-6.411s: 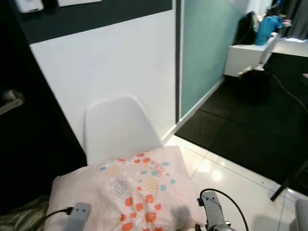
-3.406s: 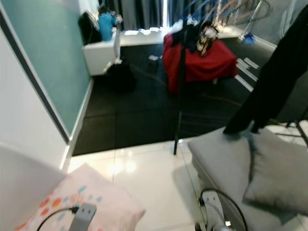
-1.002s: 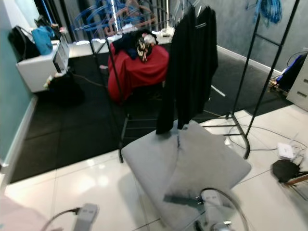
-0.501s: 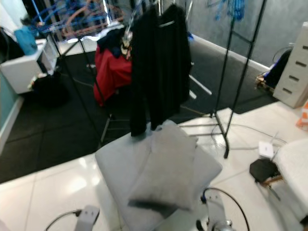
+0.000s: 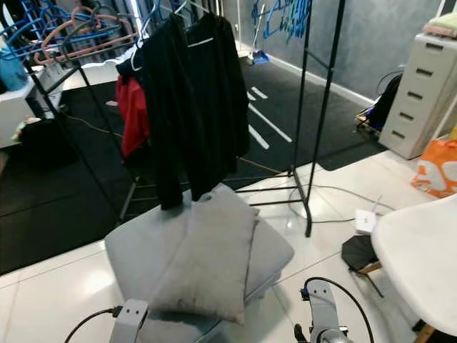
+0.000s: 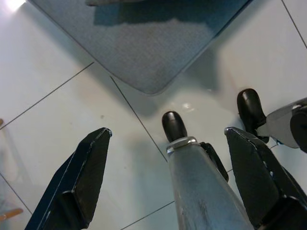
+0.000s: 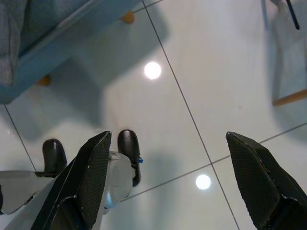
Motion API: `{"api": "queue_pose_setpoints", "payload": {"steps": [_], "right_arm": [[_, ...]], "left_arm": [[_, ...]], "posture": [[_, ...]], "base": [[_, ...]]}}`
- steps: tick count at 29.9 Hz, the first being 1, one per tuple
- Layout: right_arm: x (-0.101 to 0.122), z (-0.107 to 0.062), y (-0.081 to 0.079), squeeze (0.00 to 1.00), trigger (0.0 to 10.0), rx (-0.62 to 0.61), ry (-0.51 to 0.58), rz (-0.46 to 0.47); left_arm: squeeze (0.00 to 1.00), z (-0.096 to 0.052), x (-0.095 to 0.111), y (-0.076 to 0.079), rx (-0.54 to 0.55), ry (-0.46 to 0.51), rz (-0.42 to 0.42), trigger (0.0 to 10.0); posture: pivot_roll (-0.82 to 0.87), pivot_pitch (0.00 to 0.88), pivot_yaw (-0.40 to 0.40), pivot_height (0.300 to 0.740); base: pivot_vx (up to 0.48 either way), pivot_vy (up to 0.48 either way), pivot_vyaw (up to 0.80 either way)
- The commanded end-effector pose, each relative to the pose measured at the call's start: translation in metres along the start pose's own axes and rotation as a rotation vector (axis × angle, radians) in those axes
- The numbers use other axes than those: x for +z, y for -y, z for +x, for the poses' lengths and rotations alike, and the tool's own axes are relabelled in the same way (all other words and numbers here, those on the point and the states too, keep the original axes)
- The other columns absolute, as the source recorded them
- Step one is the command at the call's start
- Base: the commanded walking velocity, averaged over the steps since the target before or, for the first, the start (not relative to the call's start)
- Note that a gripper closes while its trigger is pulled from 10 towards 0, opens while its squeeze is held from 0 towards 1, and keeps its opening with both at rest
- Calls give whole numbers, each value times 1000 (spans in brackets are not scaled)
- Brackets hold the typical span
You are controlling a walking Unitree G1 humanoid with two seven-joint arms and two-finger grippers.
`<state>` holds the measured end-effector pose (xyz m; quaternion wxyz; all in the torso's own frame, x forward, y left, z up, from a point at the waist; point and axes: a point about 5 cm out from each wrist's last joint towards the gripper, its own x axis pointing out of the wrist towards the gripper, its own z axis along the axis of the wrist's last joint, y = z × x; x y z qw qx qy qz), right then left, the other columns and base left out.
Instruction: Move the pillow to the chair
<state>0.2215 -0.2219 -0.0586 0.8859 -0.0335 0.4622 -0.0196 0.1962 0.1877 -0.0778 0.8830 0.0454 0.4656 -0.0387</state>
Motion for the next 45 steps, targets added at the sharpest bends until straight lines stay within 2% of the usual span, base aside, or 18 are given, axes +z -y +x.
{"api": "queue_pose_setpoints", "payload": {"steps": [1, 7, 11, 21, 25, 29, 33, 37, 45], "right_arm": [[-1, 1, -5, 0, 10000, 16, 1, 9], [2, 0, -8, 0, 10000, 55, 44, 52], [3, 0, -8, 0, 10000, 67, 45, 26], [3, 0, -9, 0, 10000, 87, 48, 44], [2, 1, -7, 0, 10000, 44, 26, 40], [1, 1, -5, 0, 10000, 18, 17, 41], [1, 1, -5, 0, 10000, 15, 20, 41], [1, 1, -4, 0, 10000, 5, 25, 68], [2, 1, -4, 0, 10000, -8, 37, 101]], "left_arm": [[0, -1, -5, -6, 40, -7, -21, 10000], [0, -1, -5, -6, 49, -1, -32, 10000], [0, -1, -4, -6, 46, 3, -33, 10000], [0, -1, -3, -6, 46, 6, -29, 10000], [0, -1, -2, -5, 37, 10, -25, 10000], [0, -1, -1, -4, 6, 3, 24, 10000], [0, -1, -1, -4, 9, 5, 3, 10000], [0, -1, -2, -5, 38, 7, -27, 10000], [0, -1, -1, -5, 35, 9, -24, 10000]], "posture": [[-214, 27, 31, 740], [-212, 29, 31, 740], [-213, 31, 30, 740], [-215, 35, 29, 740], [-217, 35, 29, 740], [-217, 35, 29, 740], [-217, 35, 29, 740], [-217, 34, 26, 740], [-218, 35, 27, 740]], "base": [[0, -300, 0], [0, -50, 222], [0, 0, 800], [0, 0, 793], [0, 0, 0], [0, -360, 0], [0, -480, 0], [0, 0, 0], [0, 0, 0]]}}
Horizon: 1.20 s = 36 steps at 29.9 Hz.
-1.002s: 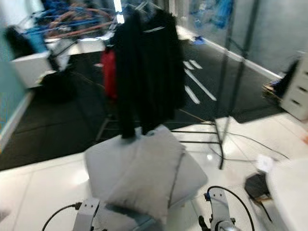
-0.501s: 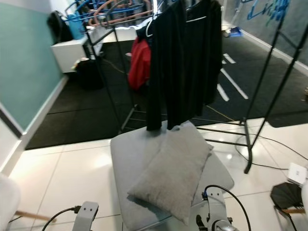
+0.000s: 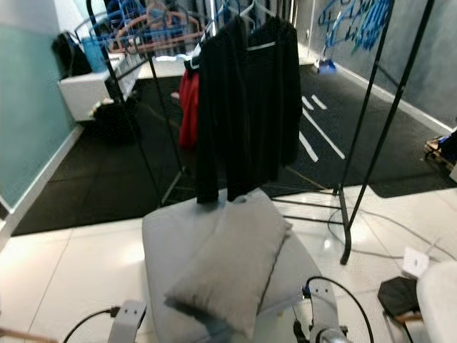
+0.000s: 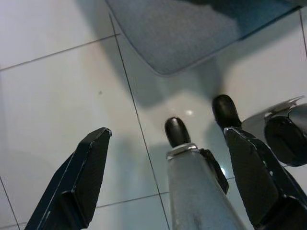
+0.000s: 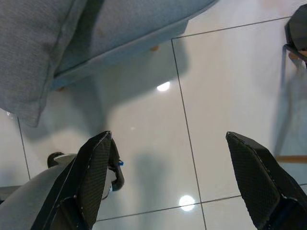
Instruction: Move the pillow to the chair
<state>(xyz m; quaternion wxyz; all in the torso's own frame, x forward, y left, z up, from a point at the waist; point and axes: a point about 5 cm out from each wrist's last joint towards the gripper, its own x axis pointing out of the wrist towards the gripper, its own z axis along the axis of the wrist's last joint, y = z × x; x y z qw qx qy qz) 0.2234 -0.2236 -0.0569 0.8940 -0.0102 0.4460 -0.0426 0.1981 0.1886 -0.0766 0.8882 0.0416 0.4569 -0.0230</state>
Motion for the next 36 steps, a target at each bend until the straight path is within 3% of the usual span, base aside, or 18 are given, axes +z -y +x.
{"api": "queue_pose_setpoints", "payload": {"steps": [1, 5, 7, 11, 20, 24, 36], "right_arm": [[-1, 1, -6, 0, 10000, 14, 6, 47], [-1, 1, -7, 0, 10000, 21, 11, 60], [0, 1, -8, 0, 10000, 35, 17, 70], [0, 1, -9, 0, 10000, 46, 23, 80], [1, 0, -14, 0, 10000, 119, 53, 141], [0, 0, -19, 0, 10000, 183, 62, 223], [-4, 0, -20, 0, 10000, 179, 40, 290]], "left_arm": [[0, -1, -3, -4, 10, -10, -2, 10000], [0, -1, -3, -4, 3, -8, -1, 10000], [0, -1, -2, -3, -14, -16, 46, 10000], [0, -1, -3, -4, 2, -16, 25, 10000], [0, -1, -4, -5, 18, -16, 9, 10000], [0, -1, -5, -5, 19, -17, 13, 10000], [0, -1, -5, -7, 36, -13, 9, 10000]], "posture": [[-218, 35, 27, 740], [-218, 35, 27, 740], [-218, 34, 27, 740], [-219, 31, 29, 740], [-218, 31, 32, 740], [-217, 37, 37, 720], [-212, 48, 37, 680]], "base": [[0, 0, 0], [0, 0, 0], [0, -480, 0], [0, -428, 0], [0, 0, 0], [0, 0, 0], [0, 0, 0]]}}
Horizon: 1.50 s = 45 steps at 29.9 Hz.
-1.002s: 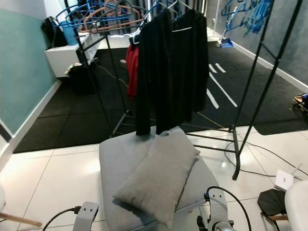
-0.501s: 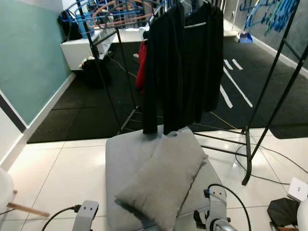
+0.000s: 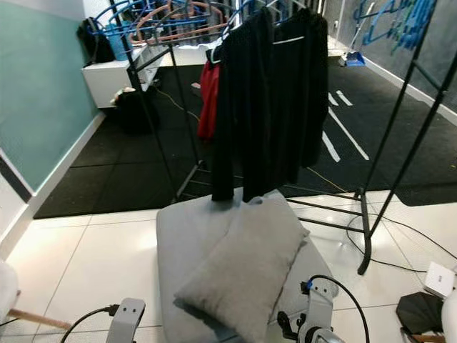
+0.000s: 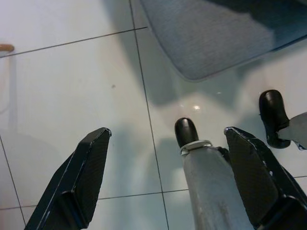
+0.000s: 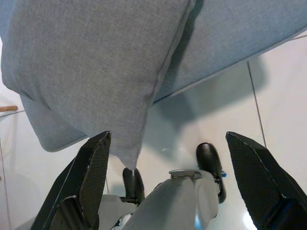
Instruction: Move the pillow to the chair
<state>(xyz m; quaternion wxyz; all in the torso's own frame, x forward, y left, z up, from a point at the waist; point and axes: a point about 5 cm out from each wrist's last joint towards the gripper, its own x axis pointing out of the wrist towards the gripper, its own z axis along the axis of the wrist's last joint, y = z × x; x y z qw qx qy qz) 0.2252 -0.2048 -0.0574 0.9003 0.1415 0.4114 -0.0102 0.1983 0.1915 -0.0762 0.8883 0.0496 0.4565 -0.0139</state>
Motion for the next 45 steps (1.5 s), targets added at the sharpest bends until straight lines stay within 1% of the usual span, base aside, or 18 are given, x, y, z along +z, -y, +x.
{"api": "queue_pose_setpoints", "payload": {"steps": [1, 2, 3, 5, 7, 10, 18, 27, 31, 33, 34, 35, 37, 38, 39, 40, 42, 45], "right_arm": [[-4, 0, 0, 0, 10000, -17, -9, 44], [-5, 0, 0, 0, 10000, -25, -3, 81], [-5, 0, 0, 0, 10000, -25, -3, 81], [-6, 0, 0, 0, 10000, -28, 9, 148], [-6, 0, 0, 0, 10000, -28, 9, 148], [-7, 0, -2, 0, 10000, -17, 24, 224], [-7, 0, -3, 0, 10000, -5, 32, 256], [-6, 1, -5, 0, 10000, 2, 60, 313], [-5, 1, -6, 0, 10000, 15, 78, 311], [-2, 1, -9, 0, 10000, 65, 104, 326], [-2, 1, -9, 0, 10000, 65, 104, 326], [-1, 1, -12, 0, 10000, 111, 118, 338], [-1, 1, -12, 0, 10000, 111, 118, 338], [0, 1, -15, 0, 10000, 153, 127, 347], [0, 1, -15, 0, 10000, 153, 127, 347], [1, 1, -18, 0, 10000, 201, 137, 358], [1, 1, -18, 0, 10000, 201, 137, 358], [4, 0, -27, 0, 10000, 323, 183, 426]], "left_arm": [[0, -1, -5, -4, 12, -13, 3, 10000], [0, -1, -5, -4, 14, -13, 2, 10000], [0, -1, -5, -4, 14, -13, 2, 10000], [0, -1, -5, -4, 15, -12, 1, 10000], [0, -1, -5, -4, 15, -12, 1, 10000], [0, -1, -5, -4, 15, -11, -1, 10000], [0, -1, -5, -4, 16, -10, -3, 10000], [0, -1, -5, -5, 16, -9, -4, 10000], [0, -1, -5, -5, 16, -8, -4, 10000], [0, -1, -5, -5, 16, -9, -2, 10000], [0, -1, -5, -5, 16, -9, -2, 10000], [0, -1, -5, -6, 16, -10, -1, 10000], [0, -1, -5, -6, 16, -10, -1, 10000], [0, -1, -5, -6, 16, -10, 0, 10000], [0, -1, -5, -6, 16, -10, 0, 10000], [0, -1, -5, -6, 16, -10, 1, 10000], [0, -1, -5, -6, 16, -10, 1, 10000], [0, -2, -6, -7, 16, -10, 4, 10000]], "posture": [[-212, 48, 37, 680], [-212, 48, 37, 675], [-212, 48, 37, 675], [-212, 50, 37, 665], [-212, 50, 37, 665], [-212, 53, 39, 650], [-210, 53, 39, 630], [-206, 59, 42, 595], [-205, 63, 47, 585], [-204, 62, 49, 575], [-204, 62, 49, 575], [-203, 63, 50, 570], [-203, 63, 50, 570], [-201, 66, 50, 565], [-201, 66, 50, 565], [-199, 68, 51, 560], [-199, 68, 51, 560], [-190, 76, 58, 545]], "base": [[0, 0, 0], [0, 0, 0], [0, 0, 0], [0, 0, 0], [0, 0, 0], [0, 0, 0], [0, 0, 0], [0, 0, 0], [0, 0, 0], [0, 0, 0], [0, 0, 0], [0, 0, 0], [0, 0, 0], [0, 0, 0], [0, 0, 0], [0, 0, 0], [0, 0, 0], [0, 0, 0]]}}
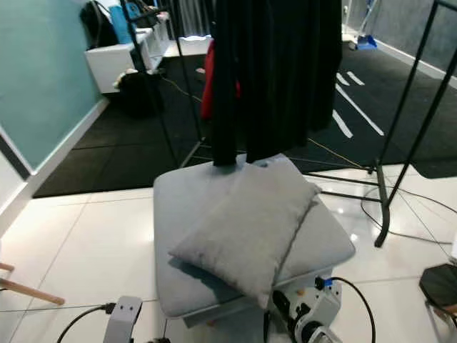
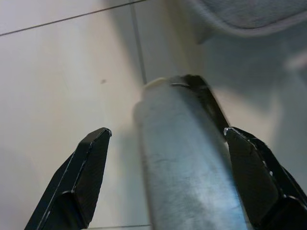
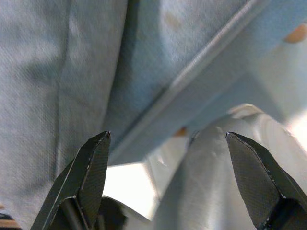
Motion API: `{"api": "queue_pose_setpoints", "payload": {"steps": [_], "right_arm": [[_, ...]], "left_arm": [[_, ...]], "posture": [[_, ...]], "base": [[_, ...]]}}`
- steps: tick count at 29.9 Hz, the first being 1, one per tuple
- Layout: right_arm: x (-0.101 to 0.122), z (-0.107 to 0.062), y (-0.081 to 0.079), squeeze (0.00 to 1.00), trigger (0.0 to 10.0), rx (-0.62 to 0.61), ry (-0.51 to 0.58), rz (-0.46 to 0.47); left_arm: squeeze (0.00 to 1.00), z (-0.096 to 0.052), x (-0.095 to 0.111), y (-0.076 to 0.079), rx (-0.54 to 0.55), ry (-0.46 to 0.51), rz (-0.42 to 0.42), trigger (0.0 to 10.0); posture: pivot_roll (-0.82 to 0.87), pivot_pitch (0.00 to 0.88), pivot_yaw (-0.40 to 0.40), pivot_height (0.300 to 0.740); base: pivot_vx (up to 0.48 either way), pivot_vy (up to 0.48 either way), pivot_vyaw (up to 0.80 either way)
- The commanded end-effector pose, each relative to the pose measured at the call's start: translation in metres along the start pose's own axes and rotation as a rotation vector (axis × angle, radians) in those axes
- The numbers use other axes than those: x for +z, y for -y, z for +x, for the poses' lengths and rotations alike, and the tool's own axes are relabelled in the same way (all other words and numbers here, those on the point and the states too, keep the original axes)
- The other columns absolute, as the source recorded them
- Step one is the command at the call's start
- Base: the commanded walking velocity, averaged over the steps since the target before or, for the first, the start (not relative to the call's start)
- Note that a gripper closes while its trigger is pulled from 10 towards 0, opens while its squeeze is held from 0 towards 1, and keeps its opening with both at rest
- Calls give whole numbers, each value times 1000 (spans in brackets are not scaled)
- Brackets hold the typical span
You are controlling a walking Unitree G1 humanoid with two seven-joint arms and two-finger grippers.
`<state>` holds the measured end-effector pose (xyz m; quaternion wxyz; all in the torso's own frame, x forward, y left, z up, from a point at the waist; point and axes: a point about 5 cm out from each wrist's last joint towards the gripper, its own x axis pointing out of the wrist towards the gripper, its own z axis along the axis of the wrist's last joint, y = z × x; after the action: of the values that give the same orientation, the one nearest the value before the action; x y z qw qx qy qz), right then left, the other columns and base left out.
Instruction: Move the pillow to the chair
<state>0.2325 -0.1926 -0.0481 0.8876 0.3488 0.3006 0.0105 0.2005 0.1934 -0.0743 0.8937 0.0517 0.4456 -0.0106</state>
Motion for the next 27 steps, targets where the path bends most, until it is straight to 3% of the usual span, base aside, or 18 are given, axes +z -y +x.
{"api": "queue_pose_setpoints", "payload": {"steps": [1, 7, 8, 9, 10, 11, 13, 16, 18, 19, 22, 25, 27], "right_arm": [[-8, 3, -12, 0, 10000, 104, 8, 84], [-9, 3, -16, 0, 10000, 178, 20, 94], [17, 8, -23, 0, 10000, 216, 63, 79], [17, 8, -23, 0, 10000, 216, 63, 79], [64, 14, -32, 0, 10000, 238, 136, 58], [64, 14, -32, 0, 10000, 238, 136, 58], [128, 8, -36, 0, 10000, 185, 248, 9], [144, 3, -27, 0, 10000, 86, 283, -14], [162, -10, -5, 0, 10000, -163, 320, -70], [170, -16, 1, 0, 10000, -227, 350, -70], [183, -19, -4, 0, 10000, -166, 414, -24], [186, -11, -26, 0, 10000, 29, 413, 4], [184, -8, -33, 0, 10000, 91, 397, 25]], "left_arm": [[0, -2, -9, -5, 6, -34, 5, 10000], [0, -2, -10, -6, 5, -36, 8, 10000], [0, -2, -10, -6, 4, -36, 8, 10000], [0, -2, -10, -6, 4, -36, 8, 10000], [0, -2, -11, -6, 3, -37, 9, 10000], [0, -2, -11, -6, 3, -37, 9, 10000], [0, -3, -12, -6, 1, -38, 10, 10000], [0, -3, -13, -6, 0, -39, 11, 10000], [0, -3, -13, -6, -2, -39, 12, 10000], [0, -3, -13, -7, -2, -39, 13, 10000], [0, -3, -13, -7, -2, -39, 13, 10000], [0, -3, -12, -7, -2, -37, 13, 10000], [0, -3, -11, -7, -2, -36, 13, 10000]], "posture": [[-190, 76, 58, 540], [-189, 79, 62, 520], [-189, 79, 62, 515], [-189, 79, 62, 515], [-189, 77, 57, 511], [-189, 77, 57, 511], [-191, 76, 55, 511], [-193, 79, 53, 511], [-197, 80, 51, 511], [-202, 84, 50, 511], [-202, 86, 52, 511], [-201, 90, 56, 511], [-198, 90, 57, 511]], "base": [[0, 0, 0], [0, 0, 0], [0, 0, 0], [0, 0, 0], [0, 0, 0], [0, 0, 0], [0, 0, 0], [0, 0, 0], [0, 0, 0], [0, 0, 0], [0, 0, 0], [0, 0, 0], [0, 0, 0]]}}
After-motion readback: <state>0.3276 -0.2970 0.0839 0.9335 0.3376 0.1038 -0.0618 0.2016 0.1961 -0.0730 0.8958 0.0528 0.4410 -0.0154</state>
